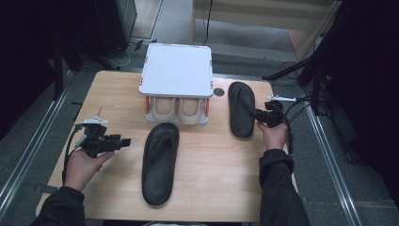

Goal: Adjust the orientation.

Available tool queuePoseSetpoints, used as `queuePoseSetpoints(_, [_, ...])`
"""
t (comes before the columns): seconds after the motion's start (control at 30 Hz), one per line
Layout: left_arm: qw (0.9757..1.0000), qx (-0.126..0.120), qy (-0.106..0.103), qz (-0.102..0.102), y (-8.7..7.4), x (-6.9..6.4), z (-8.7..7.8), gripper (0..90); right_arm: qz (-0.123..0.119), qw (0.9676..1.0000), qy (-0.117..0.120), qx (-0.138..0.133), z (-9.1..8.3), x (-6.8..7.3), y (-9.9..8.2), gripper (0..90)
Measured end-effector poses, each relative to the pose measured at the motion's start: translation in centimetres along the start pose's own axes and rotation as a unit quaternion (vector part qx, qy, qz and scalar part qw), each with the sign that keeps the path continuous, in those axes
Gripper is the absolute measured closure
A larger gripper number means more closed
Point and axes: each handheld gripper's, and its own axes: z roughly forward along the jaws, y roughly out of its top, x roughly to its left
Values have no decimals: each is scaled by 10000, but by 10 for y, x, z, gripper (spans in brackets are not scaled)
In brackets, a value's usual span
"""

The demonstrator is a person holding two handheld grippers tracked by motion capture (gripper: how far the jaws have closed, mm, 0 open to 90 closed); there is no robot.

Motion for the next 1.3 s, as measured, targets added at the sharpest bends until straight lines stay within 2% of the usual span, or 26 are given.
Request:
queuePoseSetpoints(0.1, [10000,-17,69,-42,-4,2,-4,438,-4,10000,-55,-57,3,-4,6,636])
queuePoseSetpoints(0.27, [9999,-8,128,-102,-9,4,-8,438,162,9997,-104,-116,8,-13,11,594])
queuePoseSetpoints(0.43, [9997,28,215,-104,-14,2,-8,438,350,9993,-119,-19,17,-23,17,557])
queuePoseSetpoints(0.6, [9996,120,252,-70,-17,2,-8,438,348,9992,-166,93,29,-24,19,543])
queuePoseSetpoints(0.83, [9995,95,273,-112,-20,3,-10,438,356,9989,-273,153,41,-25,20,544])
queuePoseSetpoints(0.97, [9995,101,288,-117,-21,2,-9,438,380,9986,-326,157,46,-26,19,564])
queuePoseSetpoints(1.03, [9995,104,283,-117,-21,2,-9,438,357,9985,-393,122,46,-26,19,604])
queuePoseSetpoints(1.2, [9995,107,290,-114,-21,1,-8,438,506,9981,-353,55,45,-28,18,636])
queuePoseSetpoints(1.3, [9995,109,289,-110,-21,1,-8,438,531,9980,-347,14,44,-28,18,697])
